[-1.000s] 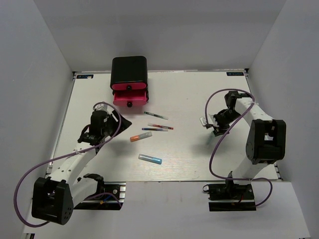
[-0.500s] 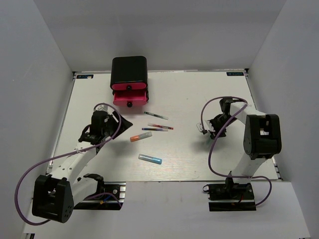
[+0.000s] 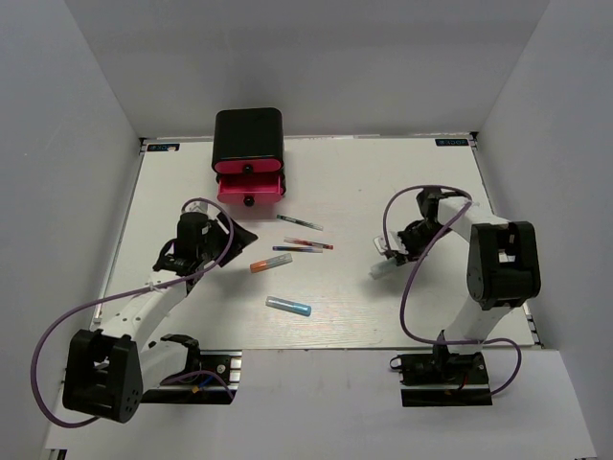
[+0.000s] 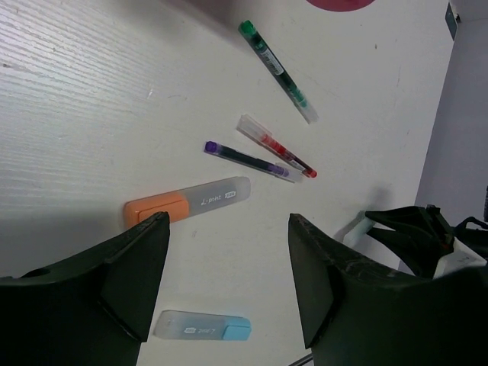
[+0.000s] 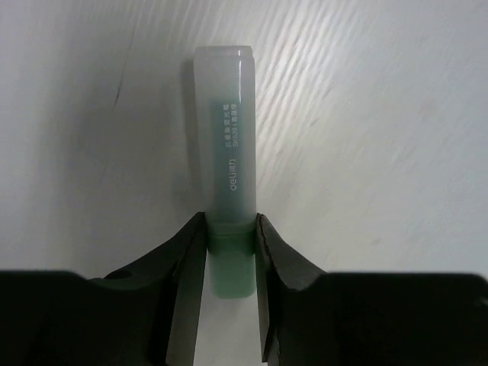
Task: Sort the stationery into containers
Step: Pick up the pen from the center of the board, then place the pen in the drawer.
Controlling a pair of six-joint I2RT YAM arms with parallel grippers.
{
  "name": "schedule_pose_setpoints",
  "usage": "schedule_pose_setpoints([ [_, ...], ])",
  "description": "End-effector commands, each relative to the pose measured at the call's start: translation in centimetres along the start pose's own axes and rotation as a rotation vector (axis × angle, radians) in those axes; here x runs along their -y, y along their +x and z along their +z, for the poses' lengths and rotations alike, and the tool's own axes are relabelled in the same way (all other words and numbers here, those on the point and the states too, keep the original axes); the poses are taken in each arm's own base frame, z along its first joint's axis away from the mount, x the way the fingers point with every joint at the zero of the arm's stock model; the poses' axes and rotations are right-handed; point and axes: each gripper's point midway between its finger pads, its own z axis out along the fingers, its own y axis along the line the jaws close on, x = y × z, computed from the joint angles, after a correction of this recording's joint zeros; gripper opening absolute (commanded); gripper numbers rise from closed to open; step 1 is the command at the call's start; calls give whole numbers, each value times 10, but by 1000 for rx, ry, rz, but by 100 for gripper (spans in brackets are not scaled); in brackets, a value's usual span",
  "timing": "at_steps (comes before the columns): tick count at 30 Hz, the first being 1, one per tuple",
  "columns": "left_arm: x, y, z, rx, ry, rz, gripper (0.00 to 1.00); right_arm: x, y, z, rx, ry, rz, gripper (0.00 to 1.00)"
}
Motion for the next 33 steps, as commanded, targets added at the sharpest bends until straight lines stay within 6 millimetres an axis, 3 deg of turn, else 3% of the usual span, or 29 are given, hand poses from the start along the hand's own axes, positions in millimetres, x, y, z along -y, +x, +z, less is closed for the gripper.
schedule_pose_setpoints([
  [1, 9, 2, 3, -9, 50, -19, 73, 48, -64, -16, 186, 143, -197, 7],
  [2, 8, 5, 4, -16, 56, -31, 73, 62, -79, -23, 235, 190, -184, 4],
  [3, 5, 8, 6, -22, 49, -43, 73, 89, -102, -27, 262, 276, -283, 1],
  [5, 11, 7, 6, -21, 81, -61, 73, 102, -125, -29, 331, 322, -195, 0],
  [6, 7, 10, 8, -27, 74, -76, 73, 134, -153, -35, 351, 425, -318, 0],
  [7, 9, 11, 8, -35, 80, -76, 73, 137, -163, -34, 401, 420, -181, 0],
  [8, 10, 14, 8, -42, 84, -71, 73, 147, -173, -34, 422, 437, -166, 0],
  [9, 10, 14, 8, -42, 84, -71, 73, 166, -199, -38, 455, 490, -233, 0],
  [10, 10, 14, 8, -42, 84, -71, 73, 179, -209, -39, 499, 509, -132, 0],
  [11, 10, 14, 8, -42, 84, -71, 73, 205, -222, -54, 518, 570, -163, 0],
  [12, 11, 14, 6, -41, 85, -62, 73, 207, -239, -45, 548, 541, -113, 0],
  [13, 8, 14, 6, -39, 73, -64, 73, 228, -242, -40, 558, 581, -122, 0],
  [14, 10, 13, 4, -34, 80, -62, 73, 245, -261, -58, 603, 613, -93, 0],
  [15, 6, 16, 3, -40, 71, -64, 73, 251, -277, -53, 617, 618, -96, 0],
  [16, 6, 16, 3, -40, 71, -64, 73, 273, -289, -63, 639, 681, -132, 0],
  [18, 4, 16, 0, -32, 67, -64, 73, 281, -309, -59, 677, 686, -104, 0],
  [19, 4, 16, 0, -32, 67, -64, 73, 294, -320, -67, 695, 724, -123, 0],
  [21, 0, 18, -1, -29, 55, -66, 73, 301, -331, -52, 726, 711, -108, 0],
  [24, 0, 20, -5, -26, 59, -65, 73, 310, -348, -47, 765, 752, -139, 0],
  [26, -2, 22, -8, -28, 57, -66, 73, 312, -349, -34, 772, 757, -125, 0],
  [28, -4, 24, -9, -35, 48, -68, 73, 316, -356, -35, 790, 774, -136, 0],
  [33, -5, 26, -14, -32, 52, -67, 73, 322, -358, -16, 786, 785, -133, 0],
])
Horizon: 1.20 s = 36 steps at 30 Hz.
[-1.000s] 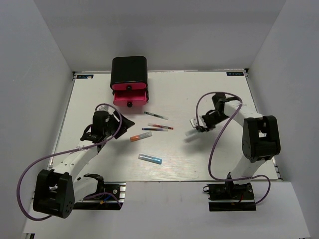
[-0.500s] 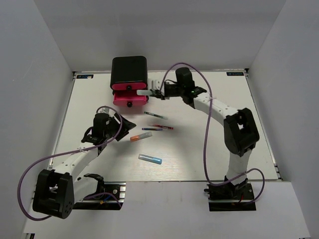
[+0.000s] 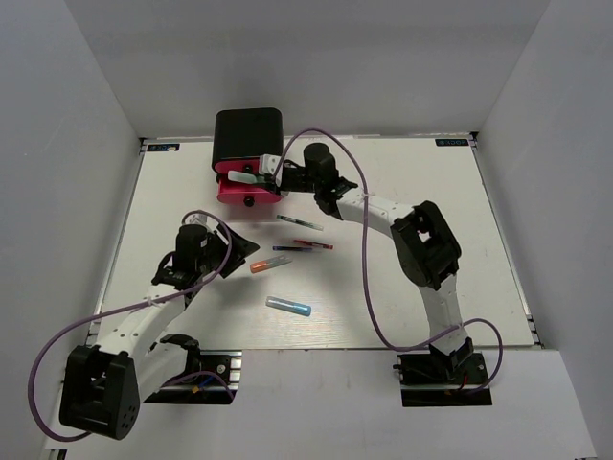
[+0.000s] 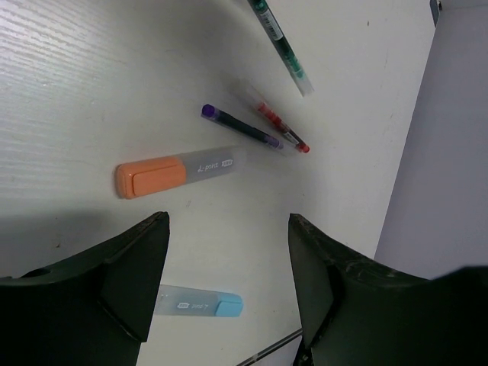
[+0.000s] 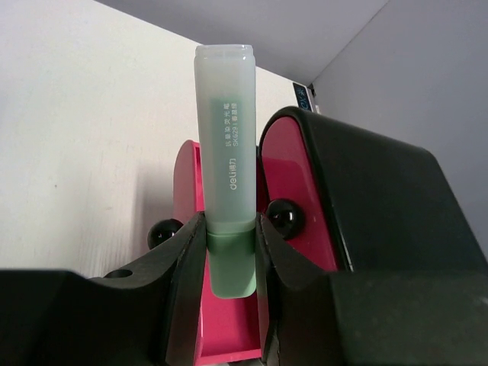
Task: Sort the stationery into containers
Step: Place the pen in the drawer.
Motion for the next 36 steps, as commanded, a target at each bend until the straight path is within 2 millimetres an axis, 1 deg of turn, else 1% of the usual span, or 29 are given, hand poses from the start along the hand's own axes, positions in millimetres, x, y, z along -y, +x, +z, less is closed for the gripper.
schedule_pose_setpoints([
  [1, 1, 3, -7, 3, 6, 6, 73, 30, -23, 8, 67, 94, -67, 0],
  [3, 0, 3, -7, 3, 6, 15, 73, 29, -13, 11, 52, 100, -61, 1],
  [4, 2, 1, -8, 10, 14, 30, 73, 31, -10, 10, 47, 105, -63, 4],
  [6, 2, 3, -9, 0, 21, 53, 73, 28, 0, 13, 33, 102, -57, 7],
  [7, 3, 5, -9, -10, 29, 62, 73, 28, 2, 13, 28, 105, -59, 14],
  [8, 9, 3, -10, -6, 48, 77, 73, 27, 5, 12, 21, 104, -56, 19],
  [9, 8, 2, -10, -5, 49, 96, 73, 25, 9, 12, 17, 99, -53, 25],
  [10, 13, 1, -11, -6, 62, 109, 73, 24, 10, 12, 14, 101, -56, 38],
  [11, 13, 1, -11, -6, 62, 109, 73, 22, 10, 12, 14, 99, -58, 42],
  [14, 11, 3, -9, -25, 53, 128, 74, 21, 6, 7, 23, 101, -65, 49],
  [17, 12, 8, -5, -56, 68, 126, 74, 20, -1, 3, 34, 97, -71, 52],
  [18, 12, 7, -4, -54, 70, 136, 74, 19, -2, 2, 37, 95, -73, 52],
  [19, 10, 10, -1, -75, 65, 131, 74, 18, -5, -1, 41, 96, -71, 52],
  [21, 15, 10, 0, -86, 87, 145, 74, 19, -8, -4, 44, 99, -64, 52],
  [22, 13, 10, 0, -84, 89, 177, 74, 21, -16, -8, 54, 108, -75, 52],
  [23, 21, 6, 1, -88, 106, 202, 74, 19, -16, -11, 54, 105, -61, 49],
  [24, 19, 6, 4, -97, 95, 225, 74, 26, -27, -17, 63, 121, -70, 47],
  [25, 26, 1, 4, -93, 122, 307, 73, 18, -27, -23, 56, 104, -42, 44],
  [26, 28, -3, 6, -88, 126, 348, 72, 23, -39, -32, 67, 111, -41, 40],
  [27, 28, 1, 9, -113, 127, 384, 72, 23, -36, -39, 55, 108, -27, 27],
  [28, 30, -2, 10, -115, 138, 428, 66, 8, -26, -46, 37, 74, 14, 20],
  [29, 38, -9, 11, -102, 164, 517, 64, 9, -41, -60, 44, 59, 15, 13],
  [30, 41, -6, 12, -117, 183, 563, 61, 7, -40, -68, 42, 44, 31, 4],
  [31, 45, -8, 14, -113, 206, 610, 57, -11, -25, -77, 11, 12, 73, 2],
  [32, 46, -11, 19, -118, 217, 690, 51, -15, -29, -89, 8, -10, 88, 2],
  [33, 46, -10, 23, -128, 222, 731, 50, -18, -31, -100, -7, -23, 92, 2],
  [34, 47, -13, 26, -136, 217, 764, 50, -34, -21, -113, -37, -35, 128, 2],
  [35, 38, -5, 35, -189, 211, 793, 48, -37, -15, -121, -58, -35, 150, 5],
  [36, 32, -5, 40, -207, 205, 855, 47, -38, -15, -132, -68, -29, 156, 7],
])
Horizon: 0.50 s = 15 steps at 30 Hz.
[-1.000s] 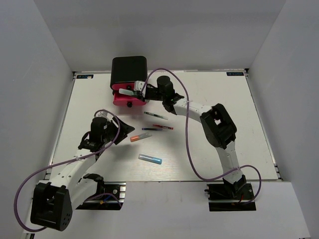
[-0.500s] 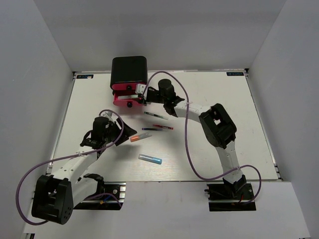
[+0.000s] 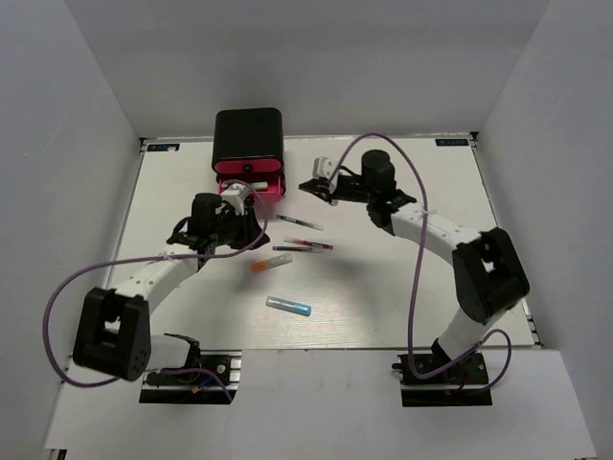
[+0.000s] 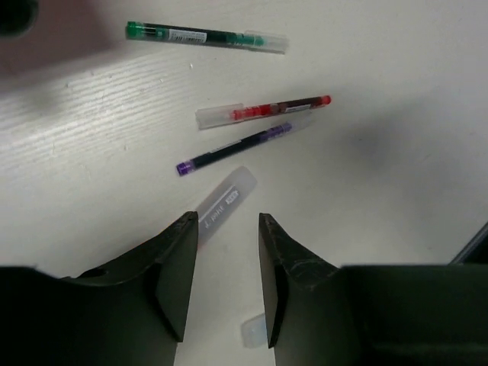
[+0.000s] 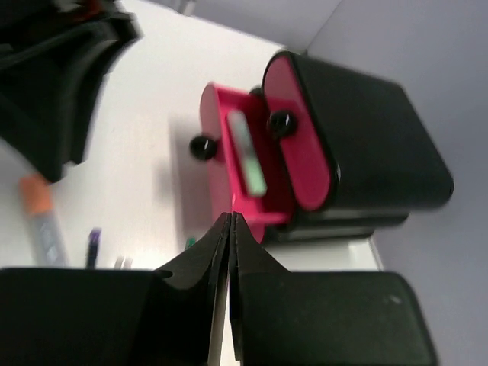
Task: Sort the stationery into containers
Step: Place the pen in the drawer, then pick up the pen from the center of the board.
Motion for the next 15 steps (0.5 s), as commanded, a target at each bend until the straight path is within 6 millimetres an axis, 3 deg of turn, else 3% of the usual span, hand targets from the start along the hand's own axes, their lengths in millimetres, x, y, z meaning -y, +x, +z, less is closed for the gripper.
schedule_pose_setpoints([
  [1, -2, 2, 15, -74, 53, 254, 47, -35, 24, -39, -69, -59, 111, 10],
  [2, -2, 8, 19, -104, 58, 277, 47, -39, 28, -44, -83, -58, 126, 12],
  [4, -8, 11, 30, -134, 57, 345, 59, -51, 35, -60, -111, -56, 144, 21],
  [8, -13, 19, 44, -206, 31, 418, 62, -57, 44, -79, -140, -28, 176, 32],
  [10, -11, 18, 50, -212, 35, 448, 62, -58, 48, -85, -152, -8, 201, 33],
  [15, -4, 39, 61, -289, 31, 509, 63, -58, 51, -91, -155, 14, 222, 33],
])
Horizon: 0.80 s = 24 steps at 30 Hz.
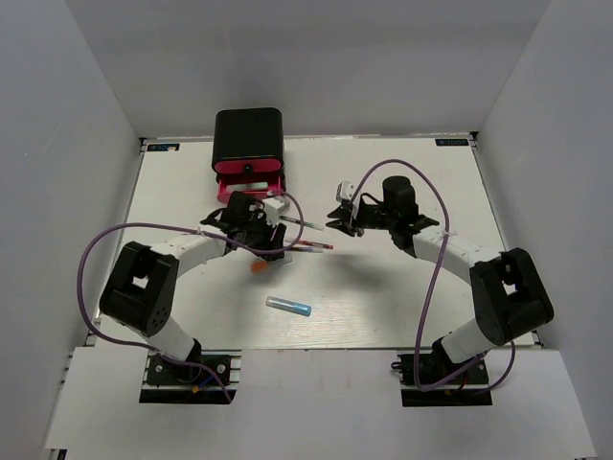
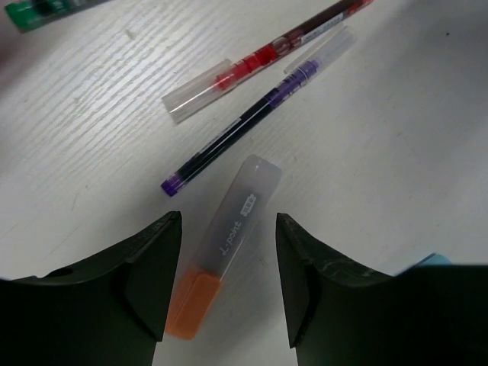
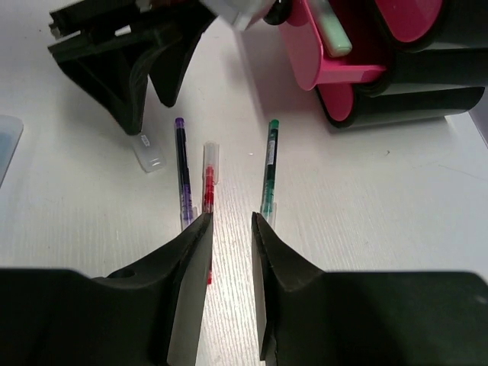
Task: Sort the stationery into containers
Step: Pick up the pen from the center of the board.
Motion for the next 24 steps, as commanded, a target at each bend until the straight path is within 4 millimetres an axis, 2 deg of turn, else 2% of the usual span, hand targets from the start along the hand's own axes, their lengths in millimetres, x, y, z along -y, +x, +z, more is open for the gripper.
schedule_pose_setpoints([
  [1, 4, -6, 2, -25, -17, 100, 63, 5, -13, -8, 32, 30, -9, 33],
  [2, 5, -6, 3, -30, -27, 107, 63, 5, -12, -9, 30, 30, -5, 35],
  [5, 10, 14, 7, -106, -49, 159, 63, 8, -11, -10, 29, 38, -2, 35],
  [7, 3, 27, 10, -164, -104, 175, 63, 12, -9, -11, 26, 46, 1, 35],
  [15, -15, 45, 16, -234, -255, 194, 59, 14, -4, -16, 22, 60, 22, 35],
  [18, -11, 40, 17, -221, -253, 179, 42, 13, -3, -19, 18, 62, 26, 35],
  [19, -10, 37, 16, -209, -256, 169, 29, 12, -3, -20, 16, 63, 26, 35],
  [20, -9, 34, 14, -197, -257, 161, 23, 13, -1, -23, 13, 67, 27, 35],
  [21, -6, 27, 13, -170, -246, 155, 19, 11, 2, -23, 7, 65, 31, 35],
  [22, -1, 12, 6, -114, -242, 150, 14, 12, 1, -24, 8, 69, 26, 35],
  [24, 7, -12, -4, -20, -226, 156, 12, 9, 7, -26, 0, 62, 34, 35],
])
